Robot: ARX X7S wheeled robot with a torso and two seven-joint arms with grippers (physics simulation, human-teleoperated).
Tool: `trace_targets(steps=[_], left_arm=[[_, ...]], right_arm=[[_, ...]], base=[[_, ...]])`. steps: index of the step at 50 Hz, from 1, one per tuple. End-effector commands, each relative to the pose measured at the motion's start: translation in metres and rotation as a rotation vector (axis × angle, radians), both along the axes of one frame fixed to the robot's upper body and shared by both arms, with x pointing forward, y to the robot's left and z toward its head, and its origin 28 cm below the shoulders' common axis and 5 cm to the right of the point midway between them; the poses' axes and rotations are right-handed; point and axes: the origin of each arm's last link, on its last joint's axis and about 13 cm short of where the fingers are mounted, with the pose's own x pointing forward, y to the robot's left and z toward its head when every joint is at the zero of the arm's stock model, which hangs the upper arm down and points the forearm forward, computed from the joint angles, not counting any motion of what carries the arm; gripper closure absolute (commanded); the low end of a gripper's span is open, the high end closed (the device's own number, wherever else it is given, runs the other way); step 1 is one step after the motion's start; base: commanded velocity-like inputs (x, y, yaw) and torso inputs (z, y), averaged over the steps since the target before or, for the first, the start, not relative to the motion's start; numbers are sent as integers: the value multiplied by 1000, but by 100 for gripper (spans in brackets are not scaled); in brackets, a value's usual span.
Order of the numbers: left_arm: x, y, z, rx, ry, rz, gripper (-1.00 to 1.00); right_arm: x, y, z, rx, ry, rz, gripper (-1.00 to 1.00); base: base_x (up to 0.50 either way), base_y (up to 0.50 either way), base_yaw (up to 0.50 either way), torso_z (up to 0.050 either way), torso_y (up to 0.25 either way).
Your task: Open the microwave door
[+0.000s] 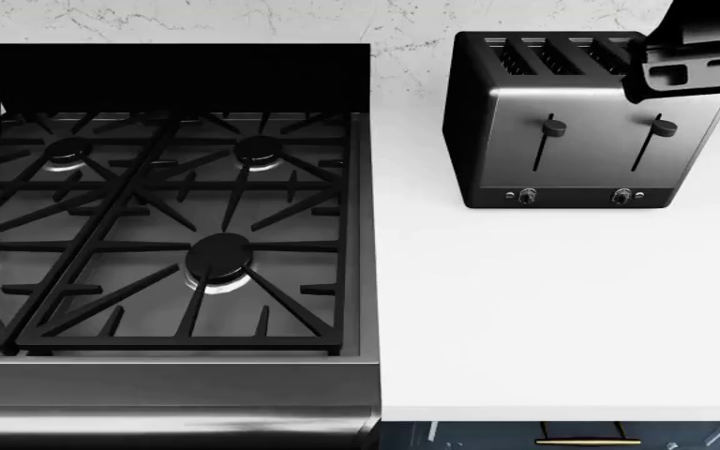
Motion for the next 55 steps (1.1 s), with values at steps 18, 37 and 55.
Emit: trace_targets(steps=[18, 37, 55], left_arm=[[14, 1, 23, 0, -34, 54, -100], [18, 20, 39, -32, -55, 118, -100], [21, 41, 39, -63, -60, 174, -100]], right_arm=[[-2, -2, -1, 5, -4, -8, -100], [-1, -1, 1, 5, -5, -5, -100], [0, -1, 2, 4, -7, 0, -100]], base=[[0, 0, 0, 0, 0], [0, 0, 0, 0, 0], [0, 0, 0, 0, 1]])
